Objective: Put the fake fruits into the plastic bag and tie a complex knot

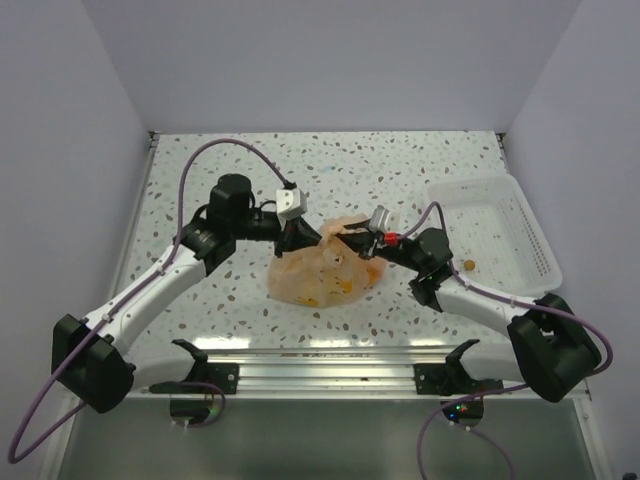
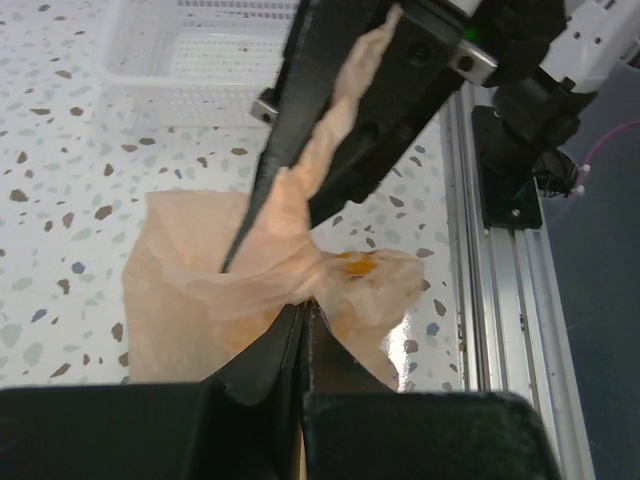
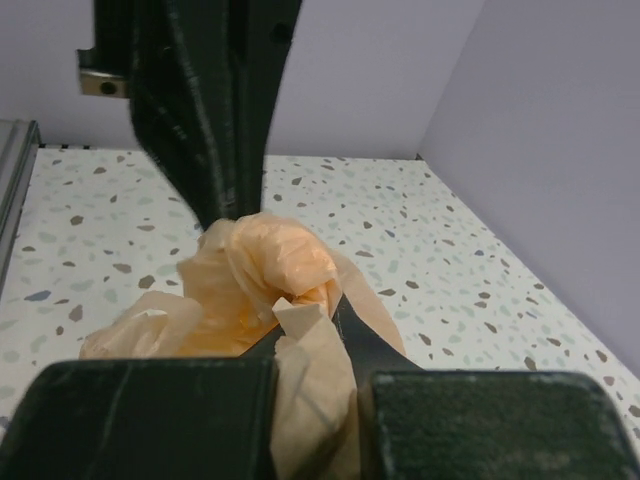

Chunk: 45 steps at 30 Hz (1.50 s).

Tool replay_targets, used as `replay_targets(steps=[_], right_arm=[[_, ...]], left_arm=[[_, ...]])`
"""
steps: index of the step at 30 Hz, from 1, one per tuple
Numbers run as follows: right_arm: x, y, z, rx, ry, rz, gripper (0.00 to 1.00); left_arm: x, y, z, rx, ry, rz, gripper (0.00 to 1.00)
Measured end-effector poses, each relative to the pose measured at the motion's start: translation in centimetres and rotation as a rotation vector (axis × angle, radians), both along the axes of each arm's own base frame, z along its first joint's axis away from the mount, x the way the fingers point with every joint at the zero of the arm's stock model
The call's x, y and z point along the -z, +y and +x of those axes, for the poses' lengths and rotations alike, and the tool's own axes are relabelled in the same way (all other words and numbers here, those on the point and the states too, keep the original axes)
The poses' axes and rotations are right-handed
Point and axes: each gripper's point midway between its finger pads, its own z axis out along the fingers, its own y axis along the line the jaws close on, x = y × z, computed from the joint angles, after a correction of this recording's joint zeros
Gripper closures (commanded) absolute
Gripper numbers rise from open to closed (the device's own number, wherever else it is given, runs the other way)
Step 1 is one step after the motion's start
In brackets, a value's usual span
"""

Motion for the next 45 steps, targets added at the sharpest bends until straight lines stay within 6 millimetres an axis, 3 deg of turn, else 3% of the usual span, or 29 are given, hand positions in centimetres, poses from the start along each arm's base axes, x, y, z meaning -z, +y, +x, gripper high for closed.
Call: replay_targets(steps=[6,10,13,15,17,22,24,25,28,30,31,34,35,41,45], right_arm=[[-0.4,0.1,0.6,0.02,-0.057,0.017,1.0],[-1.1,0.1,0.1,0.004,-0.081,0.042,1.0],[-1.0,0.0,-0.7,-0.019,-0.09,0.045,1.0],[-0.7,-0.2,-1.5,-0.035,-0.117,0.037,1.0],[-0.2,-0.5,-2.3,-0.05,-0.152,0.017,1.0],[0.6,-0.6,-3.1,-0.076,-0.265,-0.035,1.0],[0.6,-0.6,-3.2,-0.076,-0.299,-0.045,1.0],[0.6,-0.5,-3.1,-0.076,-0.317,-0.049,1.0],[0.7,-0.5,-2.9,-0.072,-0.356,-0.059,1.0],[0.6,-0.4,-2.9,-0.066,-0.397,-0.065,1.0],[0.6,-0.3,-2.9,-0.065,-0.421,-0.069,1.0],[1.1,-0.2,-3.1,-0.065,-0.485,-0.091,1.0],[1.5,-0.2,-3.2,-0.066,-0.501,-0.103,1.0],[4.3,-0.1,-3.2,-0.074,-0.546,-0.169,1.0],[5.2,0.0,-3.1,-0.071,-0.561,-0.193,1.0]], left_arm=[[2.3,-0.8,-4.2,0.112,-0.001,0.057,1.0],[4.2,-0.6,-4.1,0.076,0.033,0.101,1.0],[4.4,-0.3,-3.5,0.047,0.029,0.11,1.0],[3.9,0.1,-3.4,0.031,0.02,0.095,0.98],[2.8,1.1,-3.5,-0.004,0.001,0.067,0.83],[-3.4,2.1,-3.4,-0.061,-0.118,-0.02,0.59],[-5.4,2.0,-3.1,-0.064,-0.182,-0.039,0.55],[-5.7,2.0,-2.9,-0.061,-0.202,-0.036,0.53],[-3.8,1.8,-2.5,-0.027,-0.208,0.018,0.52],[-1.3,1.4,-2.0,-0.001,-0.176,0.067,0.58],[0.3,1.4,-1.9,0.012,-0.15,0.096,0.71],[3.9,1.3,-2.3,0.048,-0.1,0.162,0.95],[4.6,1.2,-2.7,0.062,-0.091,0.177,0.99],[5.5,0.6,-4.7,0.136,-0.153,0.207,1.0],[6.5,0.2,-7.5,0.196,-0.215,0.23,1.0]])
